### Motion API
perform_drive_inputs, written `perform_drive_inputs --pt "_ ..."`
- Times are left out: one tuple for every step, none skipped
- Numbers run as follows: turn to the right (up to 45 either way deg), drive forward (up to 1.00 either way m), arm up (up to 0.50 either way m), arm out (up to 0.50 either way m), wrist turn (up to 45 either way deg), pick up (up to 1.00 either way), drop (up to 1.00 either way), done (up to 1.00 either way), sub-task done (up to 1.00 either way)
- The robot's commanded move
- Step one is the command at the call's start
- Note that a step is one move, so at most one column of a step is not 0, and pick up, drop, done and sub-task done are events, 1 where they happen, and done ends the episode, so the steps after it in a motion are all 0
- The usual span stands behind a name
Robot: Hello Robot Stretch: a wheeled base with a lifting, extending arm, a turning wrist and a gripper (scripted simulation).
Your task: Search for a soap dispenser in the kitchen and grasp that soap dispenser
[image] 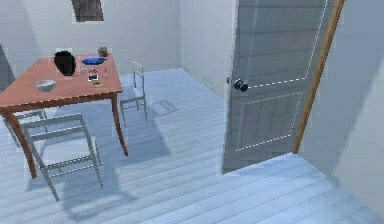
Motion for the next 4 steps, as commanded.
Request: perform_drive_inputs --pt "0.0 0.00 0.50 0.00 0.0 0.00 0.00 0.00 0.00" --pt "0.0 0.00 0.38 0.00 0.0 0.00 0.00 0.00 0.00" --pt "0.0 0.00 0.00 0.50 0.0 0.00 0.00 0.00 0.00" --pt "0.0 0.00 0.00 0.00 45.0 0.00 0.00 0.00 0.00"
